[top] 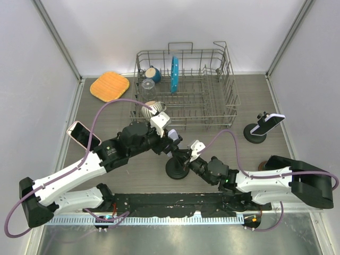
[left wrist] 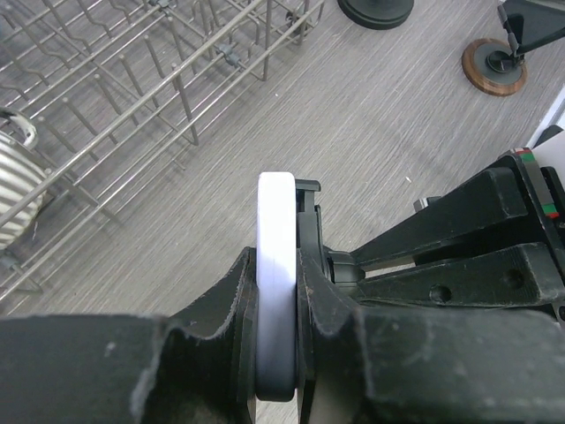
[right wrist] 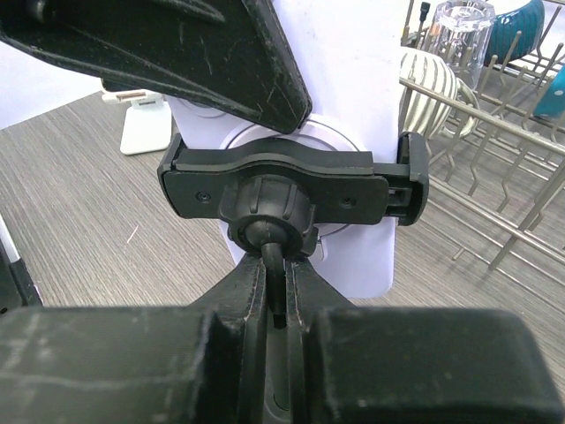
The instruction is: Remove the phone from the phone stand
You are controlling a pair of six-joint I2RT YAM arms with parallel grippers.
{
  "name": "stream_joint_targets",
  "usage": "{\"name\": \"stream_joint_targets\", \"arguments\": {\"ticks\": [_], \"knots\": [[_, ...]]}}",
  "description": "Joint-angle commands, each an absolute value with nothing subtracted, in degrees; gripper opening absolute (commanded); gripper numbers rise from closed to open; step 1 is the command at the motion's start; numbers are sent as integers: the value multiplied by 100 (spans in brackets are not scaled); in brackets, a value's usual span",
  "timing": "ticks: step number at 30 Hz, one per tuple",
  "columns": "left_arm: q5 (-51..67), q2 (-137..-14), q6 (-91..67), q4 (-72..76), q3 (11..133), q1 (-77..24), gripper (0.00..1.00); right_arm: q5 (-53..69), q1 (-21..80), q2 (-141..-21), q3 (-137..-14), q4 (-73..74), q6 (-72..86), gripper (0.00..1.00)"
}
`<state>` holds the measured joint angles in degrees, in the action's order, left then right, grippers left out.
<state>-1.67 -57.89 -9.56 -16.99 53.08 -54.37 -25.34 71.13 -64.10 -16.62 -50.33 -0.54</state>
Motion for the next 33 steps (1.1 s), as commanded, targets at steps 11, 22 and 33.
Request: {"name": "stream_joint_targets", "arguments": {"ticks": [11, 22, 33], "knots": [[-2398, -5352, -1107, -2698, 5423, -5107, 0, -3596, 6706, -6082, -1318, -4922, 71, 1], [-3866, -5502, -1608, -3111, 5555, -5098, 0, -3138, 6706, -6144, -1424, -4649, -141, 1], [-4280, -5572, -1661, -3340, 5616, -4957, 0, -3199, 6706, -6056, -1292, -4623, -140, 1]]}}
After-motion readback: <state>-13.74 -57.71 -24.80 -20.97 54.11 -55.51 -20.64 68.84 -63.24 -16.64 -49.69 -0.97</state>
